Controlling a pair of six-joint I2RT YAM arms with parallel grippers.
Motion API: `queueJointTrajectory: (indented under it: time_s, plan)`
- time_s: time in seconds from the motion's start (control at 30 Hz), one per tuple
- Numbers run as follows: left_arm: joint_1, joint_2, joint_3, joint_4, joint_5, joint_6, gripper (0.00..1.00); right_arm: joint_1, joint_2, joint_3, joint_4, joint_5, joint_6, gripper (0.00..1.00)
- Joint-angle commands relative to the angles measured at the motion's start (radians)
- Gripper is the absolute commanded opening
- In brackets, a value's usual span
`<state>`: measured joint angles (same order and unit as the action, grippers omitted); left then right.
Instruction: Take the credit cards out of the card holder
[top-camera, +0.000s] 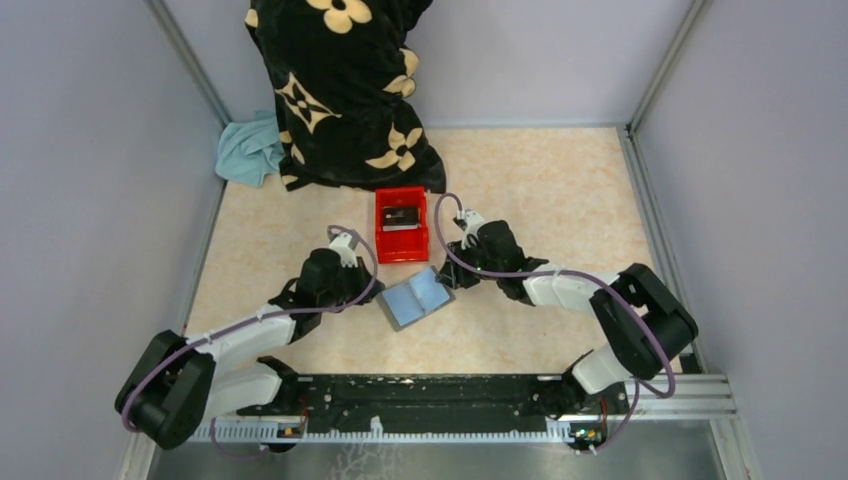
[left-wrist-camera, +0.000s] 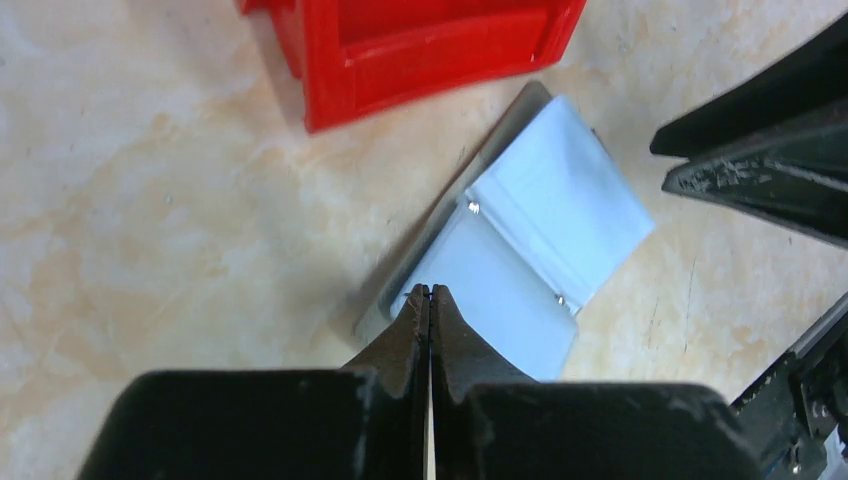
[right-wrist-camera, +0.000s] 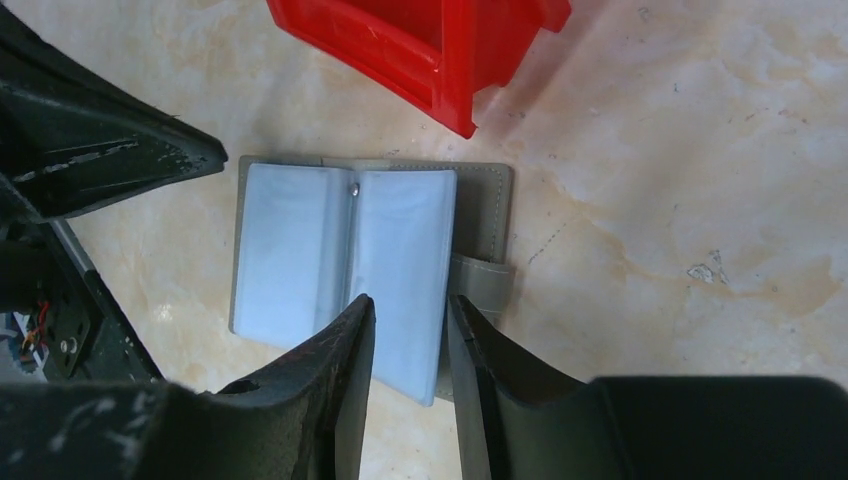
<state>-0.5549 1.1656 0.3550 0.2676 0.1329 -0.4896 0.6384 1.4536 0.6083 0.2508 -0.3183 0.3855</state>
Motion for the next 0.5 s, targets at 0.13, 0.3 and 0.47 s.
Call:
queueJointTrajectory:
  time_s: [0.13, 0.3, 0.47]
  plan:
    - [-0.001, -0.182, -0.062, -0.069, -0.019, 0.026, 0.0, 0.052, 0.12, 0.034, 0.117, -0.026, -0.012, 0.34]
    - [-0.001, -0.161, -0.074, -0.056, 0.016, 0.005, 0.0, 0.104, 0.14, 0.007, 0.157, -0.031, 0.019, 0.24]
    - [-0.001, -0.121, -0.111, 0.008, 0.066, -0.031, 0.0, 0.144, 0.091, -0.033, 0.153, -0.003, 0.054, 0.0]
